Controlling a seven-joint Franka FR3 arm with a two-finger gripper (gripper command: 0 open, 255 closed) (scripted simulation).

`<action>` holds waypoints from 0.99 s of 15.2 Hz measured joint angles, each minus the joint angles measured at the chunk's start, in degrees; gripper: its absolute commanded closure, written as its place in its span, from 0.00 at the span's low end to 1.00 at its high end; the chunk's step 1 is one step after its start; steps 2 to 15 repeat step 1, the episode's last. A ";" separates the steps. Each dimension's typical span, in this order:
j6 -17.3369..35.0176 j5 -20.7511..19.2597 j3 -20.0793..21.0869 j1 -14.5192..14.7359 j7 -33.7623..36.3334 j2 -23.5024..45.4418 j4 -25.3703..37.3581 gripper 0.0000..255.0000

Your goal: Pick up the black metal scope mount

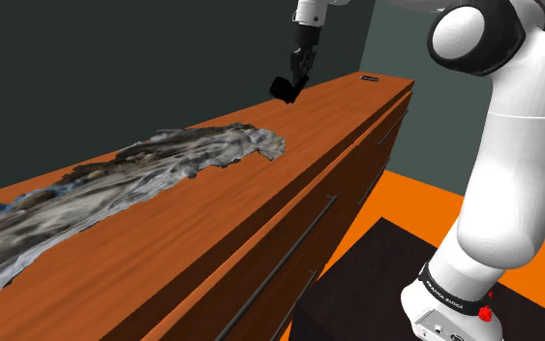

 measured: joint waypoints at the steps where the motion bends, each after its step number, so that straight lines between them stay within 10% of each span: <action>1: -0.52 0.05 -0.02 -0.07 -0.02 0.23 0.74 1.00; 15: -0.52 0.05 -0.02 -0.07 -0.02 0.23 0.74 1.00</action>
